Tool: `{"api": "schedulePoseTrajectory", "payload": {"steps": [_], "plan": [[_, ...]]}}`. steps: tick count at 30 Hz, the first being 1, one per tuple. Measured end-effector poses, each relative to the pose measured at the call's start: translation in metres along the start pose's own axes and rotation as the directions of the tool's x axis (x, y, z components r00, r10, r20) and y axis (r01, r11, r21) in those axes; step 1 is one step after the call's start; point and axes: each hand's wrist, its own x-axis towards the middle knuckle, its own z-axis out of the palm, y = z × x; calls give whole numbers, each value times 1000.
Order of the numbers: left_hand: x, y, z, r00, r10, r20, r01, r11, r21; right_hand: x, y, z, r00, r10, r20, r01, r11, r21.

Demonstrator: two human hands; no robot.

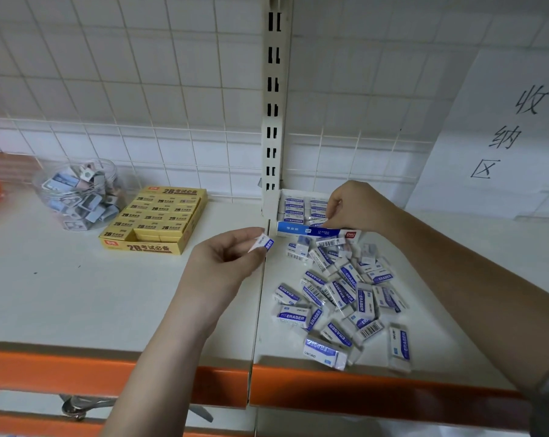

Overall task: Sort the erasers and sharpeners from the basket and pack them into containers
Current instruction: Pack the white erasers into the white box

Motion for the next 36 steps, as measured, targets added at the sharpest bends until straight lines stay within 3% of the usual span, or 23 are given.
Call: {"api": "schedulePoseTrajectory", "payload": {"steps": [3, 9, 22, 26, 30, 36], "plan": [[-2, 1, 3, 999, -6, 49, 7, 1000, -14, 2, -4, -1, 999, -11, 33, 13, 998, -63], [2, -2, 3, 1000, -12, 3, 12, 1000, -24, 5, -4, 4, 997, -38, 64, 46, 989, -138], [21, 4, -2, 1000, 30, 4, -30, 998, 53, -4, 1, 10, 998, -12, -63, 11, 1000, -28], [45, 10, -2, 1000, -25, 11, 25, 999, 44, -4, 1, 8, 999, -30, -20, 30, 1000, -1], [65, 18, 5, 996, -25, 85, 9, 984, 177, -5, 3, 3, 998, -51, 28, 51, 999, -4], [93, 22, 28, 983, 92, 159, -154, 882, 445, -39, 12, -4, 963, -5, -268, 71, 968, 239]]}}
